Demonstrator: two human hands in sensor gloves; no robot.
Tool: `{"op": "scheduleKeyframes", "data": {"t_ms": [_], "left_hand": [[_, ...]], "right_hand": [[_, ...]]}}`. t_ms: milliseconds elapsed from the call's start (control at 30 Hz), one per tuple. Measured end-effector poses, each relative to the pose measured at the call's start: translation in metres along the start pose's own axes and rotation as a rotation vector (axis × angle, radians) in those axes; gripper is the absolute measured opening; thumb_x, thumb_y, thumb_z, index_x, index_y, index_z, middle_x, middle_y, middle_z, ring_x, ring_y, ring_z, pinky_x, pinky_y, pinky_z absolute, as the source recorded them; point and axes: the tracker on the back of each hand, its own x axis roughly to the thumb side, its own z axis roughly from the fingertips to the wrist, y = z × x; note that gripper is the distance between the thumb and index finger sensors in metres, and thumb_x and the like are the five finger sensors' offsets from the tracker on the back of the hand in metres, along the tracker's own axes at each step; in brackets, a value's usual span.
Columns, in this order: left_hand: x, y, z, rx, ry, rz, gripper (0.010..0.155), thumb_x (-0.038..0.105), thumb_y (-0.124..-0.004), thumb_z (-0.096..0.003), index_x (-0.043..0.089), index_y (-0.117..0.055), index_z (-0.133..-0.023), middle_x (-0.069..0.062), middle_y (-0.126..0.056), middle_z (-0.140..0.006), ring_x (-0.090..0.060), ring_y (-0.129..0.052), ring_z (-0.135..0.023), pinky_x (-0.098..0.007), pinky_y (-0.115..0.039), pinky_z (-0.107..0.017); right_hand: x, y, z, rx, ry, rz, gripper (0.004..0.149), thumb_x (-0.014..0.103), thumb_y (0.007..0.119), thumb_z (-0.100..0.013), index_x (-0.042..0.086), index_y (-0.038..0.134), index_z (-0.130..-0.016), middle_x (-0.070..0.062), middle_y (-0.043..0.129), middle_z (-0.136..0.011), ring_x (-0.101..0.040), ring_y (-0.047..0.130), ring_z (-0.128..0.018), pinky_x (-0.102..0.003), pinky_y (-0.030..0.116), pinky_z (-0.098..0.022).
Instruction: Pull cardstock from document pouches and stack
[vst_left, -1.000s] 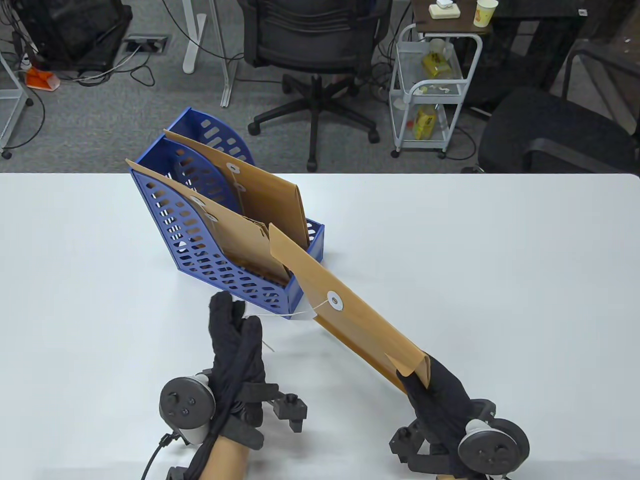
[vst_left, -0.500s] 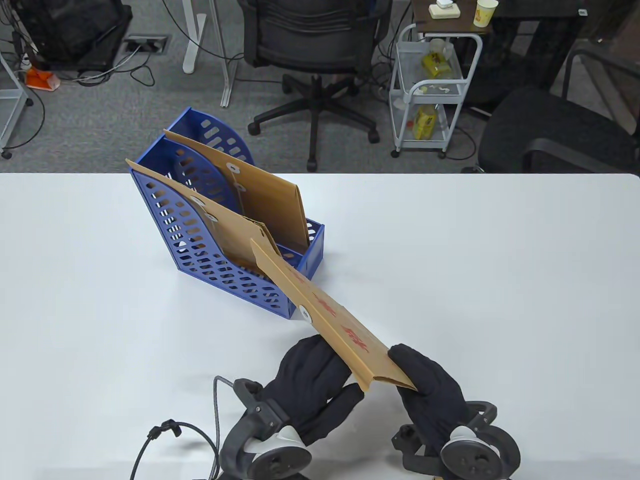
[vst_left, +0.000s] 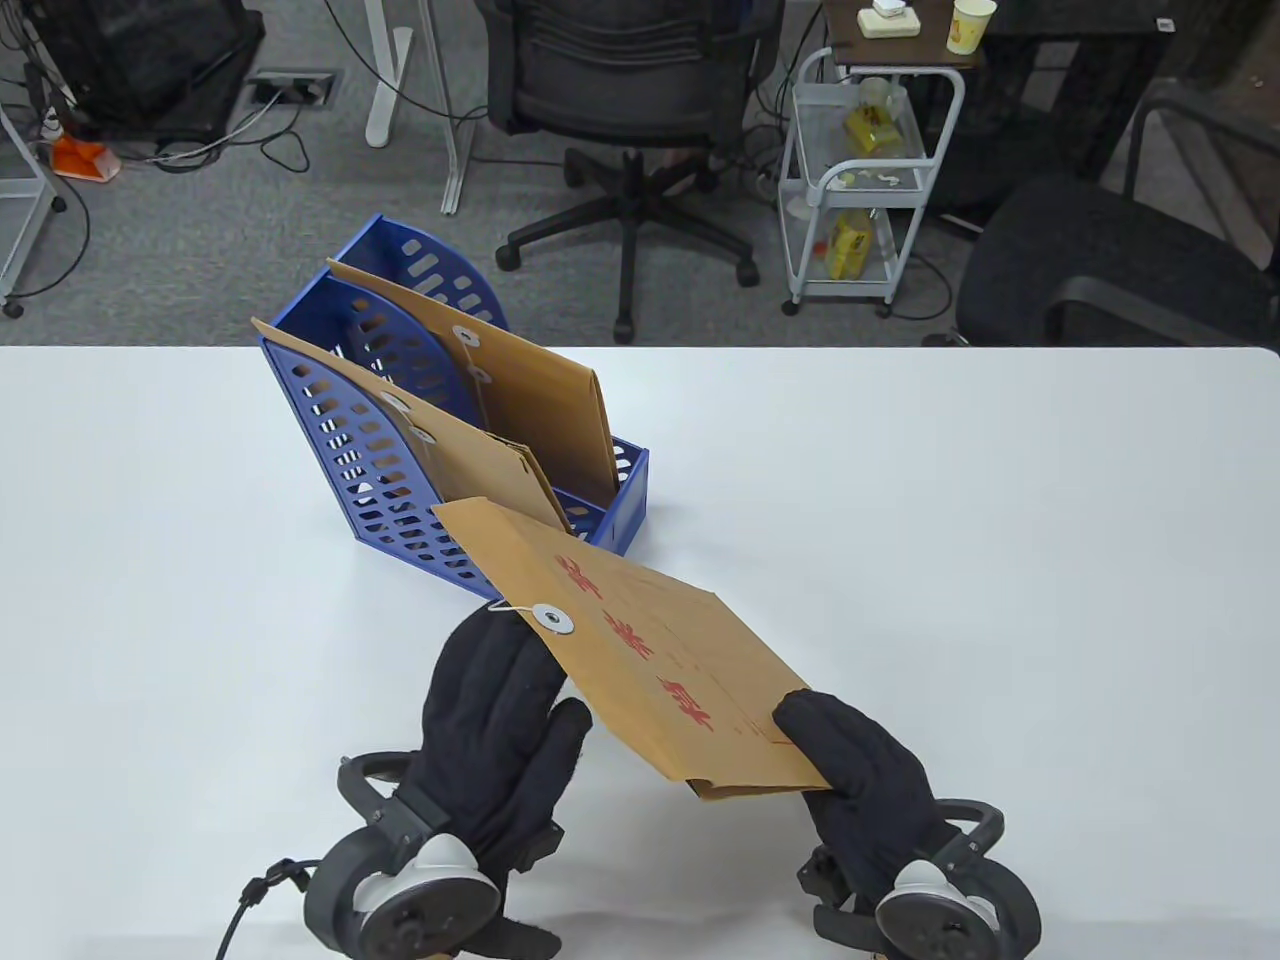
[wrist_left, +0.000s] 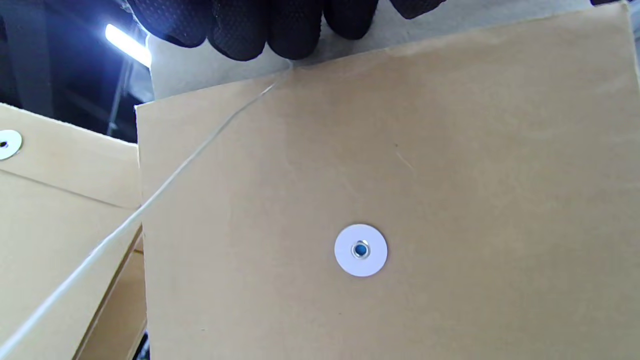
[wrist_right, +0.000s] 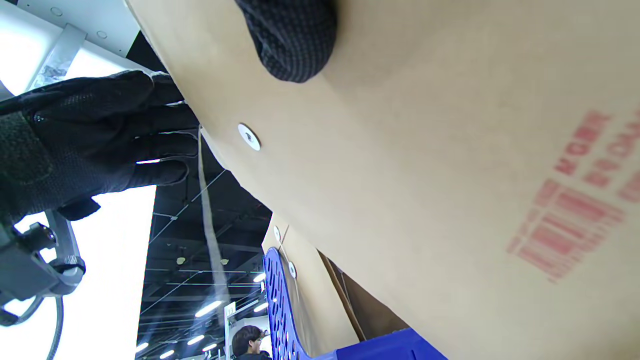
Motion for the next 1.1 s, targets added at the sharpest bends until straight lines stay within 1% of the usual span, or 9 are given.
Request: {"op": "scheduleKeyframes", "data": {"t_ms": [100, 200, 367, 467, 600, 700, 800, 933, 1100], "left_hand": [[-0.003, 0.007, -0.004, -0.053, 0.019, -0.005, 0.05, 0.041, -0.051, -0.0729, 0.019, -0.048, -0.119, -0.014, -0.063, -0.118, -0.039, -0.059, -0.104, -0.067, -0.048, -0.079], [-0.004, 0.012, -0.005, -0.044, 0.022, -0.128, 0.046, 0.039, -0.055, -0.0719, 0.019, -0.057, -0.114, -0.009, -0.079, -0.102, -0.032, -0.073, -0.092, -0.064, -0.055, -0.077], [-0.001, 0.008, -0.005, -0.156, -0.019, -0.33, 0.046, 0.039, -0.07, -0.0667, 0.022, -0.063, -0.109, 0.0, -0.089, -0.084, -0.022, -0.085, -0.077, -0.06, -0.063, -0.075], [-0.001, 0.006, -0.006, -0.312, -0.03, -0.37, 0.059, 0.042, -0.076, -0.0632, 0.024, -0.053, -0.115, 0.002, -0.087, -0.085, -0.021, -0.084, -0.079, -0.061, -0.061, -0.078], [0.001, 0.002, -0.005, -0.362, -0.05, -0.428, 0.068, 0.045, -0.08, -0.0585, 0.026, -0.05, -0.116, 0.001, -0.086, -0.085, -0.022, -0.082, -0.079, -0.063, -0.058, -0.079], [0.004, -0.004, -0.005, -0.411, -0.069, -0.494, 0.069, 0.048, -0.08, -0.0576, 0.027, -0.049, -0.116, -0.002, -0.08, -0.094, -0.026, -0.076, -0.087, -0.067, -0.052, -0.08], [0.007, -0.01, -0.003, -0.389, -0.082, -0.552, 0.064, 0.049, -0.079, -0.0575, 0.029, -0.055, -0.113, -0.01, -0.067, -0.107, -0.033, -0.064, -0.097, -0.071, -0.044, -0.081], [0.009, -0.015, 0.0, -0.298, -0.153, -0.564, 0.057, 0.048, -0.077, -0.0589, 0.032, -0.059, -0.11, -0.015, -0.05, -0.121, -0.039, -0.047, -0.109, -0.072, -0.04, -0.081], [0.004, -0.011, 0.003, -0.267, -0.156, -0.408, 0.057, 0.048, -0.078, -0.0582, 0.032, -0.059, -0.11, -0.01, -0.062, -0.119, -0.035, -0.056, -0.111, -0.071, -0.048, -0.079]], "right_hand": [[0.002, 0.0, 0.0, -0.006, -0.015, 0.016, 0.035, 0.037, 0.066, -0.069, 0.03, 0.063, -0.103, -0.001, 0.083, -0.097, -0.028, 0.09, -0.084, -0.043, 0.079, -0.06], [0.002, 0.0, 0.0, -0.003, -0.027, 0.062, 0.035, 0.037, 0.066, -0.069, 0.031, 0.063, -0.103, 0.0, 0.083, -0.097, -0.028, 0.09, -0.084, -0.043, 0.079, -0.061], [0.001, 0.0, 0.0, -0.004, -0.033, 0.097, 0.034, 0.037, 0.067, -0.069, 0.032, 0.064, -0.103, 0.0, 0.083, -0.098, -0.028, 0.089, -0.085, -0.044, 0.078, -0.062], [0.0, -0.002, 0.001, -0.029, -0.05, 0.134, 0.034, 0.038, 0.067, -0.069, 0.033, 0.063, -0.102, 0.001, 0.082, -0.099, -0.028, 0.087, -0.088, -0.045, 0.076, -0.064], [0.0, -0.005, 0.001, -0.039, -0.07, 0.152, 0.033, 0.038, 0.067, -0.069, 0.035, 0.063, -0.101, 0.003, 0.081, -0.1, -0.027, 0.086, -0.089, -0.047, 0.075, -0.066], [0.001, -0.006, 0.001, -0.048, -0.08, 0.151, 0.032, 0.038, 0.067, -0.068, 0.036, 0.064, -0.101, 0.003, 0.08, -0.1, -0.027, 0.086, -0.091, -0.048, 0.074, -0.067], [0.003, -0.008, 0.001, -0.05, -0.097, 0.167, 0.032, 0.038, 0.068, -0.068, 0.036, 0.064, -0.1, 0.004, 0.08, -0.1, -0.027, 0.085, -0.091, -0.048, 0.074, -0.068], [0.002, -0.009, 0.001, -0.052, -0.09, 0.122, 0.032, 0.039, 0.068, -0.067, 0.037, 0.065, -0.099, 0.005, 0.081, -0.1, -0.026, 0.086, -0.091, -0.049, 0.074, -0.068], [-0.006, -0.013, 0.002, -0.087, -0.059, 0.065, 0.031, 0.04, 0.069, -0.067, 0.039, 0.066, -0.098, 0.007, 0.081, -0.099, -0.025, 0.086, -0.091, -0.049, 0.074, -0.069]]}}
